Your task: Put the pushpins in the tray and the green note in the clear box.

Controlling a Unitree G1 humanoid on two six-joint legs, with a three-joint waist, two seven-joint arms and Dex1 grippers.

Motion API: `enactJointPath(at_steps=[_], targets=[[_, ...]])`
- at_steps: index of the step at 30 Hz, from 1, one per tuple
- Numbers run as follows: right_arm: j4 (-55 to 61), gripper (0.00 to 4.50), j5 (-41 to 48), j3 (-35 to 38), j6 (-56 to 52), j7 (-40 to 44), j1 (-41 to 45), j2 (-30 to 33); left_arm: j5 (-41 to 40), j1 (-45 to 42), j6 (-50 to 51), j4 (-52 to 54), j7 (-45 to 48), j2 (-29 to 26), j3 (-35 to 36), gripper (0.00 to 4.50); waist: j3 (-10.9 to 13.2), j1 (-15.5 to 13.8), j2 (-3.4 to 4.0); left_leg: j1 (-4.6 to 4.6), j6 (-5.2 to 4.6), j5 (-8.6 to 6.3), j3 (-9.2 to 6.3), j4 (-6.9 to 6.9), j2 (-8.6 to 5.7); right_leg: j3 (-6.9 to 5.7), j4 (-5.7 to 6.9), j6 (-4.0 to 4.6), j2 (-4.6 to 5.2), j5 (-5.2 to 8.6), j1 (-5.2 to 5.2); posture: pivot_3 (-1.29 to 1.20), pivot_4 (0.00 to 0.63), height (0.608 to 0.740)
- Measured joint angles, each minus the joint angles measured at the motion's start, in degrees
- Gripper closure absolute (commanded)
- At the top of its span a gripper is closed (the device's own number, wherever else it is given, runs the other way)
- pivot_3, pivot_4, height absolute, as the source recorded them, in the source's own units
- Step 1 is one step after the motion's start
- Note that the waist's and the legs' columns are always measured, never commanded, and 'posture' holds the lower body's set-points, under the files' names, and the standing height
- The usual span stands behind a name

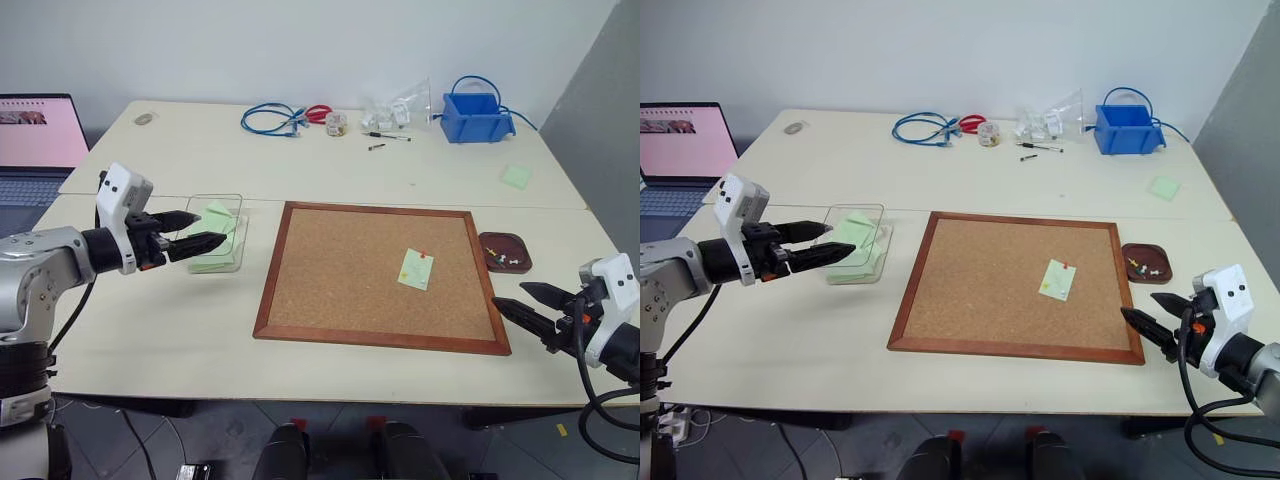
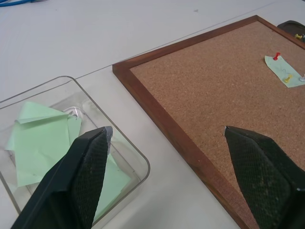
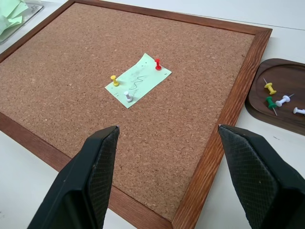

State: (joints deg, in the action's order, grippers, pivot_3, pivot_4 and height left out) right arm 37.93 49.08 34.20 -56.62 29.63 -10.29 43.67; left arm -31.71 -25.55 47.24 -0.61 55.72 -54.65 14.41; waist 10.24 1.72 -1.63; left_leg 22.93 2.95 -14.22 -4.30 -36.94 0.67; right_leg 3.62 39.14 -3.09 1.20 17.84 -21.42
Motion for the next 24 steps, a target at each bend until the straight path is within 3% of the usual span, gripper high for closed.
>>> enactJointPath(at_steps=[17,24], targets=[[0.26,1.0,-0.01,-0.02,0.07,-0.82,-0.18,0.3,-0.62,-1.69,-0.03,3.53,0.23,1.71,-2.48,0.51,0.0,-0.06,0.0,0.01,0.0,0.0,0.0,-0.02,0.0,0.0,-0.02,0.0,0.0,0.0,0.03,0.0,0.15,0.74],[0.62,1.0,-2.67,-5.09,1.32,-2.18,2.88,0.5,-0.63,-9.38,-1.49,6.93,1.16,10.56,-12.71,0.51,0.0,-0.1,-0.01,0.01,0.01,0.01,0.04,-0.05,-0.13,0.02,-0.04,-0.02,-0.01,-0.02,0.05,0.0,0.15,0.74]])
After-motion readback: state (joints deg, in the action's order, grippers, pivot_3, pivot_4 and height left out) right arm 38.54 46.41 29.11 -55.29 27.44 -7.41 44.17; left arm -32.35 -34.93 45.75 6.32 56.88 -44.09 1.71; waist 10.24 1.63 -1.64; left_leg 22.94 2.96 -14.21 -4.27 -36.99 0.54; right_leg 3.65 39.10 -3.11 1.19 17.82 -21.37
